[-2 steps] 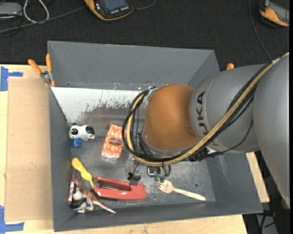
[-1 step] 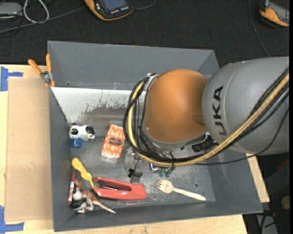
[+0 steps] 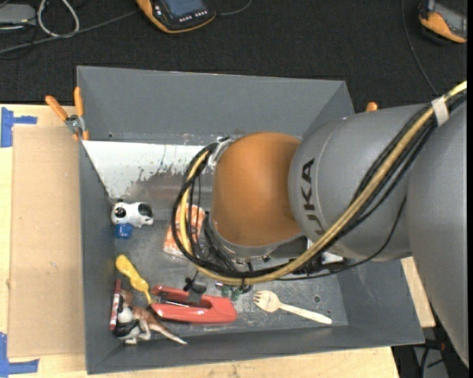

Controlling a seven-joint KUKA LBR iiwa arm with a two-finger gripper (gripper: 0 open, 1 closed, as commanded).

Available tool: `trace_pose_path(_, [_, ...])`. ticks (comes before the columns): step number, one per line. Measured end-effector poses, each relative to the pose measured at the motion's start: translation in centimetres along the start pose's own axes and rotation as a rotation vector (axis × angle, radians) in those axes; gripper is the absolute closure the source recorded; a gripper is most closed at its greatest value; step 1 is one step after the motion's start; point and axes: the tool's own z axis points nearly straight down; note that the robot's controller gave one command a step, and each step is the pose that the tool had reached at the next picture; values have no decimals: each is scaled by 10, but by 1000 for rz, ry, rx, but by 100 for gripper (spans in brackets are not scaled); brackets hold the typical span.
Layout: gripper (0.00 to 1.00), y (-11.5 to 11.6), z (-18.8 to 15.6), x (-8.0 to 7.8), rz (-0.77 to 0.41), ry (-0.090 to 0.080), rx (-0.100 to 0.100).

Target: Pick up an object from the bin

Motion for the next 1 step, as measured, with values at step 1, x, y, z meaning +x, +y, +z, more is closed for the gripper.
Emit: trace_pose_path(1, [100,-23,18,-10,-143,1,0])
